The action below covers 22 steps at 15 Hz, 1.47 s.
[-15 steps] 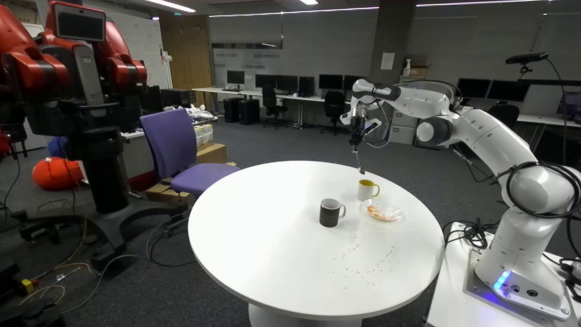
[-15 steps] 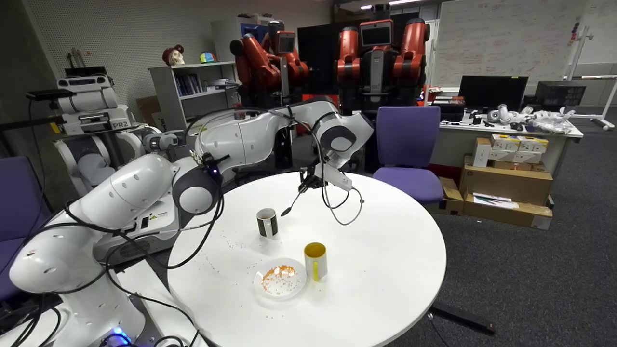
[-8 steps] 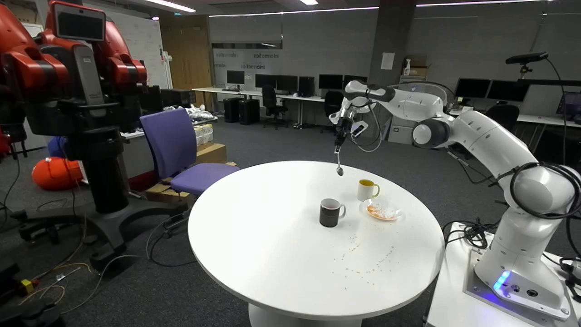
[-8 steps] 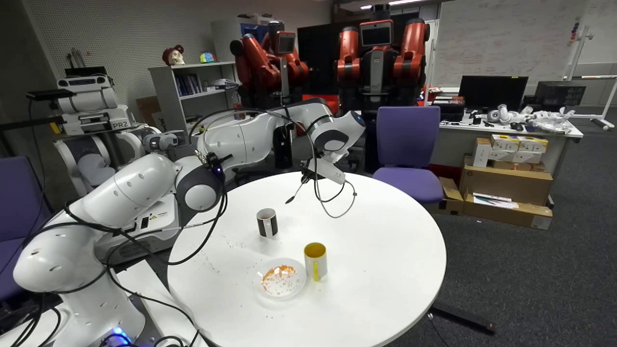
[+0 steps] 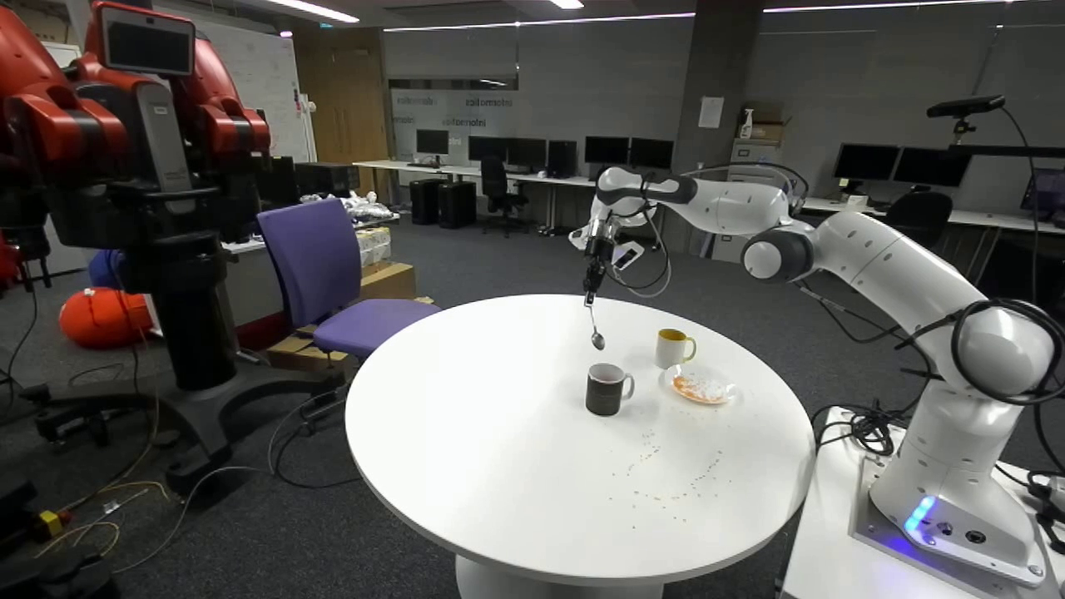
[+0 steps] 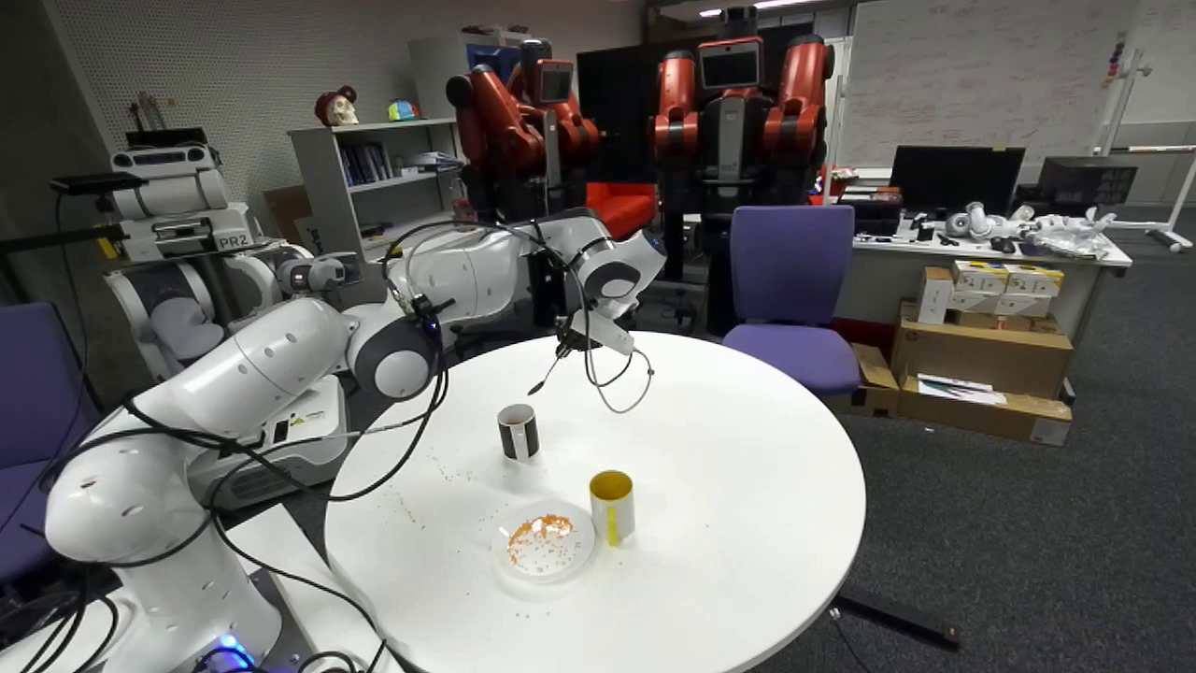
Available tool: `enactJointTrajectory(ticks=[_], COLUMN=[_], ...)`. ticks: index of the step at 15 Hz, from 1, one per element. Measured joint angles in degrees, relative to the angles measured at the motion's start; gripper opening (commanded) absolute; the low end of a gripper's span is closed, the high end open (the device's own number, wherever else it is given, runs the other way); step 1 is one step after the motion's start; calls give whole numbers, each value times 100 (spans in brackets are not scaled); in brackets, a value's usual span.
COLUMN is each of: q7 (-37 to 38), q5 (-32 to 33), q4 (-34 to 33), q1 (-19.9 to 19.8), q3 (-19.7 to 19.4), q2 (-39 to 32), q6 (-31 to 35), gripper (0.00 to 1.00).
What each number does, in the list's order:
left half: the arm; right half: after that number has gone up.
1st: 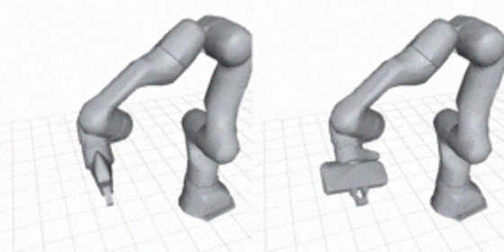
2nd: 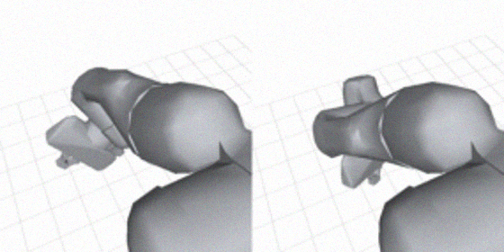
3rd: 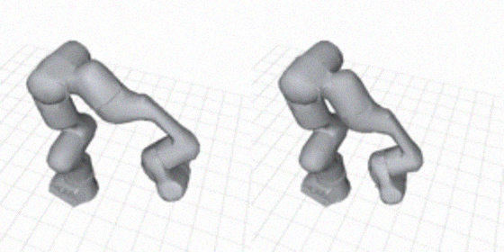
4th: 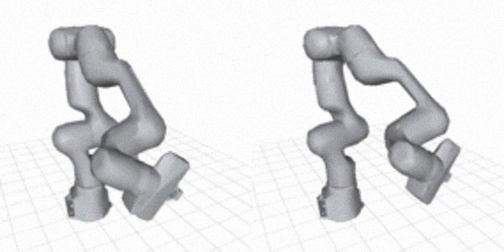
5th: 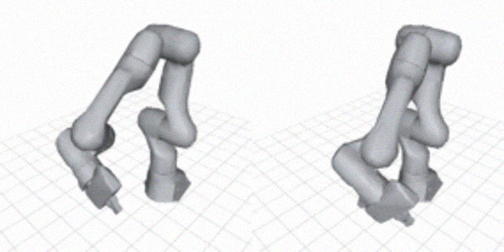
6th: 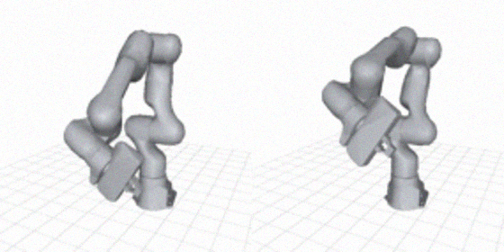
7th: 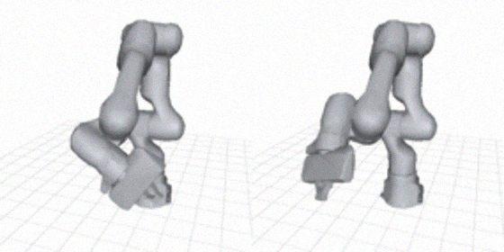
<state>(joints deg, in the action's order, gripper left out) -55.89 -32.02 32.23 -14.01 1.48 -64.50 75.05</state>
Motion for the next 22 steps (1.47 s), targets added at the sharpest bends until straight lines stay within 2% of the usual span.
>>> enactJointTrajectory(ticks=[4,12,22], q7=[-2,-117,-154], q5=[60,431,660], q4=[25,35,89], q1=[190,255,543], q3=[-26,-62,-64], q2=[-22,-60,-246], q6=[-202,-837,-712], gripper=[1,1,1])
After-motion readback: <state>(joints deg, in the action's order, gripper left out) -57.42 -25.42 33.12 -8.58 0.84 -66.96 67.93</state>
